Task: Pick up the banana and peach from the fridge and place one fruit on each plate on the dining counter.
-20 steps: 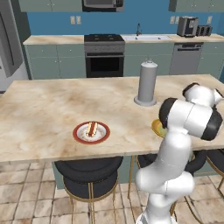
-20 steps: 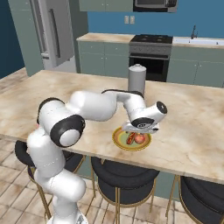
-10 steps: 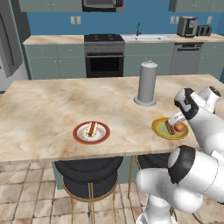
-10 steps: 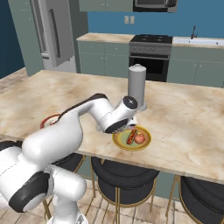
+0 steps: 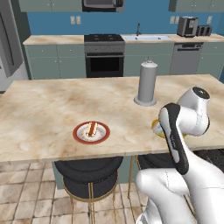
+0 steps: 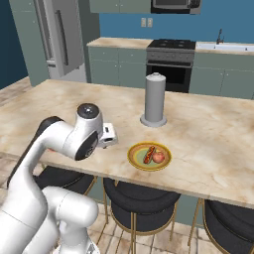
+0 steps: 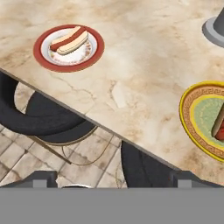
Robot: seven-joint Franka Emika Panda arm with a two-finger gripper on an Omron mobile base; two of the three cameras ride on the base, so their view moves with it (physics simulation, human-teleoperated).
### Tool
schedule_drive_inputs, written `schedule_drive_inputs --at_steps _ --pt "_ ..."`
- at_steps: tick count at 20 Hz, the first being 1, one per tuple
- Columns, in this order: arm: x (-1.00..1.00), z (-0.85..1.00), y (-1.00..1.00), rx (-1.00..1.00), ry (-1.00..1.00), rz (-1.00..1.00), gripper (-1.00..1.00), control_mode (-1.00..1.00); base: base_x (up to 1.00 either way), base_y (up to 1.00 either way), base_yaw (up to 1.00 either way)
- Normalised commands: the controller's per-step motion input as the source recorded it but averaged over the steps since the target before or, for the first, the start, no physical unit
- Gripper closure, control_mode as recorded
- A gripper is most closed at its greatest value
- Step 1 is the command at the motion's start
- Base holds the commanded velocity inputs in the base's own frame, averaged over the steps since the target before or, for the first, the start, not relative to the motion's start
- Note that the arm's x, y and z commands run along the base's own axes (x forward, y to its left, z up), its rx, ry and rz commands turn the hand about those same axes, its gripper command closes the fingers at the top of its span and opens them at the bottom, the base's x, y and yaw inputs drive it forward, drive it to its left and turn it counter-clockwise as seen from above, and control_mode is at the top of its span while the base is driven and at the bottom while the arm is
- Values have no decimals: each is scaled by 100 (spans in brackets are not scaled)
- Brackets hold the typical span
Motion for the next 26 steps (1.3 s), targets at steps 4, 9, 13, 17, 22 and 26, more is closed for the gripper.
schedule_drive_inputs --at_steps 4,9,13,17,22,26 --pt "-91 24 47 -1 0 -5 -100 -100 0 0 0" --pt "-86 -3 7 0 0 -10 -100 -100 0 0 0" --pt "-44 -9 0 0 0 -4 -100 -100 0 0 0" --pt "-3 -14 6 -1 0 -1 -100 -100 0 0 0" --pt "0 -9 8 -1 0 0 -100 -100 0 0 0" --pt "2 -7 6 0 0 0 -100 -100 0 0 0"
